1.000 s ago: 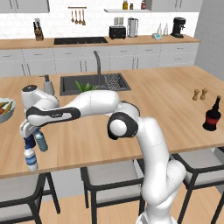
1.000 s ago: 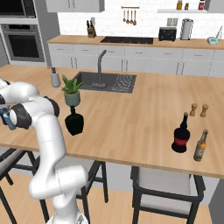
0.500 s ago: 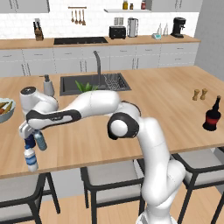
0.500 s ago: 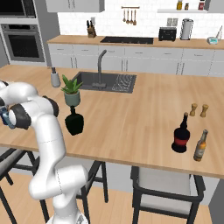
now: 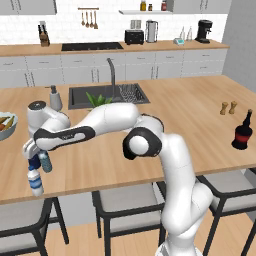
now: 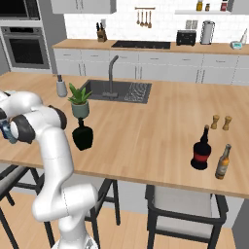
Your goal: Move the plastic bottles in the middle to the plastics group, and the glass bottles in the middle to the glass group.
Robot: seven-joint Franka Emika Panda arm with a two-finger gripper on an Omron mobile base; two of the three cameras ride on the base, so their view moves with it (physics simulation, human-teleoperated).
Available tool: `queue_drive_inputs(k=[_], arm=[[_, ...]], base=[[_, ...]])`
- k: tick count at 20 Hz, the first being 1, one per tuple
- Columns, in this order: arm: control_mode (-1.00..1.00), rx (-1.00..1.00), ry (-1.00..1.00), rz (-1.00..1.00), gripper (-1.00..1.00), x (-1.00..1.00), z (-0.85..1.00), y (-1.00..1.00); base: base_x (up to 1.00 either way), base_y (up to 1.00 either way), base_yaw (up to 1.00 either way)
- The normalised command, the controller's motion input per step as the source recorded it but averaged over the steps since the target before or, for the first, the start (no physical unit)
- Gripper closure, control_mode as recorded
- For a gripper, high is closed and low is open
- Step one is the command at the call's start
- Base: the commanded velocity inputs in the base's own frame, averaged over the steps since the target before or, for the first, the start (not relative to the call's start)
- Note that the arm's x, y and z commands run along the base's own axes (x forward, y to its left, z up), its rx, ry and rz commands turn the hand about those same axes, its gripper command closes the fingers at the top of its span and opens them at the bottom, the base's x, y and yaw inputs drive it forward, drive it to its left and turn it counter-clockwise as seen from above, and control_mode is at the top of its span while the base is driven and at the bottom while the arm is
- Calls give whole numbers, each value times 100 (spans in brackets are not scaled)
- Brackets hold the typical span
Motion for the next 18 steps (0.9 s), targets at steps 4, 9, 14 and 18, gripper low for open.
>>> queue_drive_inputs(k=[4,9,14,18], arm=[[-100,2,0,0,100,0,-11,0],[-100,1,0,0,100,0,-7,0],[-100,0,0,0,100,0,0,0],[-100,0,0,0,-100,0,0,0]], base=[[0,0,0],[0,0,0],[0,0,0],[0,0,0]])
